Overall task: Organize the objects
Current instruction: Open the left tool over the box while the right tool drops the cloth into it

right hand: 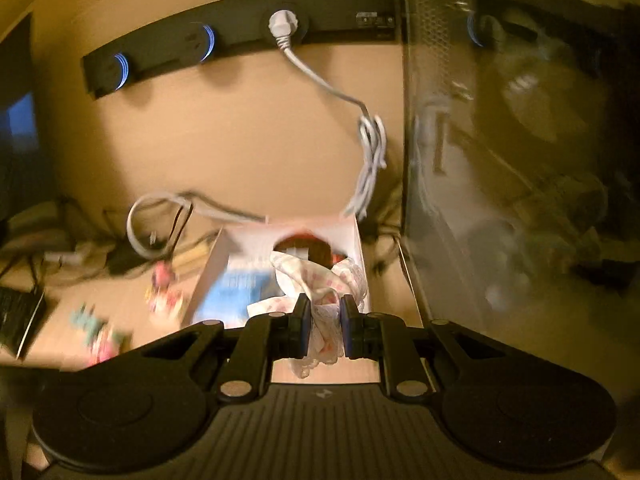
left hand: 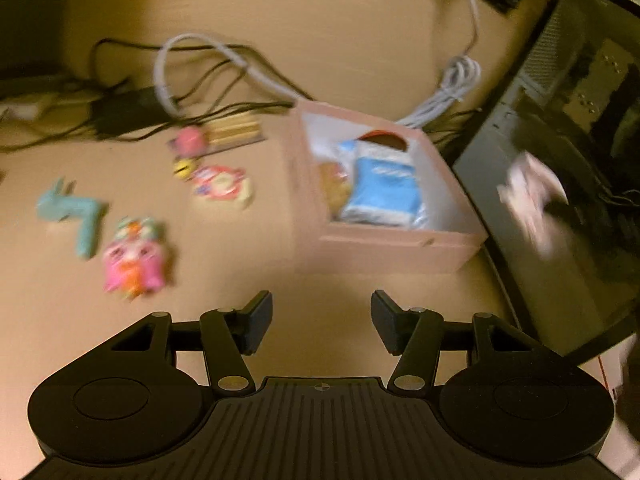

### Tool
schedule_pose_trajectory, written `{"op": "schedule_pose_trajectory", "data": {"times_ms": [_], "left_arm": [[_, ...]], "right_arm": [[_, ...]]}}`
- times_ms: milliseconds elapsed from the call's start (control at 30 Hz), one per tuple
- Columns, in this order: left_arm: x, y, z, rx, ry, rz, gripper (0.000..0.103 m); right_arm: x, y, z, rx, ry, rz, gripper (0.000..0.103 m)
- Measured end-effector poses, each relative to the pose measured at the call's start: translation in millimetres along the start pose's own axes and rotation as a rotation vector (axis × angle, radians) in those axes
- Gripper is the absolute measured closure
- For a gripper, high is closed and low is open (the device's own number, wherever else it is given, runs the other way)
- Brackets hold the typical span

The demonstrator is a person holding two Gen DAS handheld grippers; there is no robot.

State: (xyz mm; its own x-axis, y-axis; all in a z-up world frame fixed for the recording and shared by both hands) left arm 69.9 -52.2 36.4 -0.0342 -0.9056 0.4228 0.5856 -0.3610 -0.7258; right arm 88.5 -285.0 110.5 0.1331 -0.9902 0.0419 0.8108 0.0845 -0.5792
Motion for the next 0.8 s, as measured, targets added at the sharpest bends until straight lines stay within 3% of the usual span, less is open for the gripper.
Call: {"op": "schedule_pose_trajectory", "data": {"times_ms": [133,233,367,433,567,800], "left_arm": [[-29,-18,-7,0.01,-0.035,0.047,0.044],[-53,-28,-13,0.004,-0.072,0.075,0.044],[-80,-34,-21,0.0,-0.117,0.121,0.044],[-89,-34,-23,0.003,-0.125,0.139,0.044],[-90,-35,-7,0.054,-0.127,0.126,0.044],[-98,1,38,0.082,-0.11,0.204,0.044]], "right_arm": [[4,67,12,-0.147,0.029,0.025,0.086],[5,100,-1,-0.244,0.053,-0.001,0.074],[-11,78,-21,-0.186,-0.007,0.0,0.041],[-23,63,-27,-0.148,-0.072,-0.004,0.04],[-44,33,-47,-0.103,-0.167,-0.007,0.028],[-80,10,-87,-0.134,-0.228,0.004,0.024]]}}
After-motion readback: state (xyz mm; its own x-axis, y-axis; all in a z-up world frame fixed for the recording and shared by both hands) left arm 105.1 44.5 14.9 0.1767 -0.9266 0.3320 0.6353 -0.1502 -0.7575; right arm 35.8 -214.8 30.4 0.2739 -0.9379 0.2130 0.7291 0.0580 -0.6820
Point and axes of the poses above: each gripper's, at about its wrist camera, not at the fingertips, and y roughly the way its jaws point, x to its right, z to its top, the point moved 7 cm from there along y, roughly the way its jaws point, and after that the axes turned 10 degrees about -y, right-handed, at the moved point
